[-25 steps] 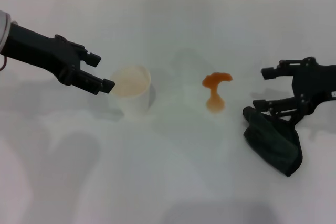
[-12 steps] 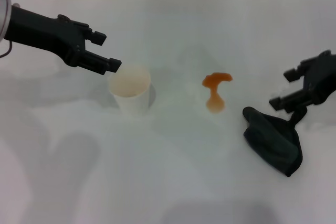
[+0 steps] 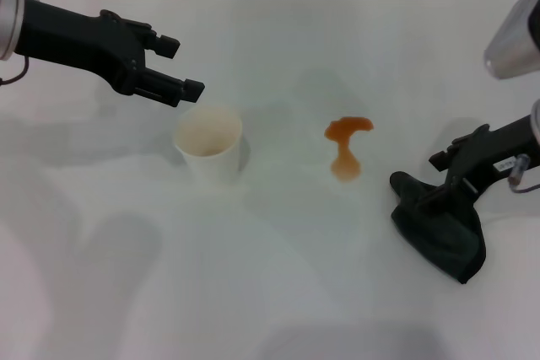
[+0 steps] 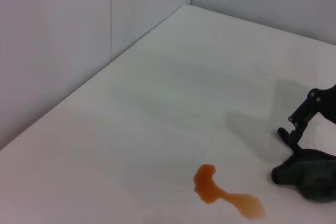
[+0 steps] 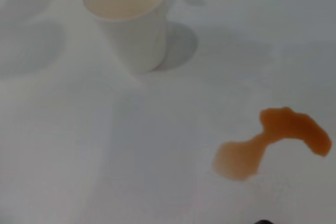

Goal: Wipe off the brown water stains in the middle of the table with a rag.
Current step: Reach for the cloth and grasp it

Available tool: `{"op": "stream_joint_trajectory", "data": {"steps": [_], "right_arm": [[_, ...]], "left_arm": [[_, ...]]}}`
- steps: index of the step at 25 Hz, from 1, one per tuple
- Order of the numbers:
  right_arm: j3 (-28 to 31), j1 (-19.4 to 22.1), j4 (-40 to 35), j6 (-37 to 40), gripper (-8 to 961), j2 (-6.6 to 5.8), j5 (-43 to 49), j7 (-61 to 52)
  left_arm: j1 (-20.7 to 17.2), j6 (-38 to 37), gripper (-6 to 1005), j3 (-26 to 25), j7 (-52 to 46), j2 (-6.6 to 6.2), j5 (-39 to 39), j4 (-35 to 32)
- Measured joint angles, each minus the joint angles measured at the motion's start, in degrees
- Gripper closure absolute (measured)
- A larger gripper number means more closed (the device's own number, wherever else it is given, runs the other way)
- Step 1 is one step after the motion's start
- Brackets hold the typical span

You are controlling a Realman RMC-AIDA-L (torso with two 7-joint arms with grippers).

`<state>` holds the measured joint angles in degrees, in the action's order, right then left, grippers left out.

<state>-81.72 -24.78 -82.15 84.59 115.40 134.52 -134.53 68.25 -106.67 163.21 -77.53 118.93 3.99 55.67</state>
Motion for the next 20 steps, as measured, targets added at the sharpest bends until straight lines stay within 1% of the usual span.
{"op": "stream_joint_trajectory", "data": {"steps": [4,20], "right_arm": [[-2.2,0.7,0.2,-1.7,128,0.01,0.3,-1.0],[-2.4,0.3,3.2,-1.5,128,-0.03,3.0,-1.8]], "left_arm": [[0.1,0.1,137,0.0,0.0,-0.01,-0.4,0.0],[0.7,0.2,137,0.0,0.1,-0.03,-0.6,0.0]]}}
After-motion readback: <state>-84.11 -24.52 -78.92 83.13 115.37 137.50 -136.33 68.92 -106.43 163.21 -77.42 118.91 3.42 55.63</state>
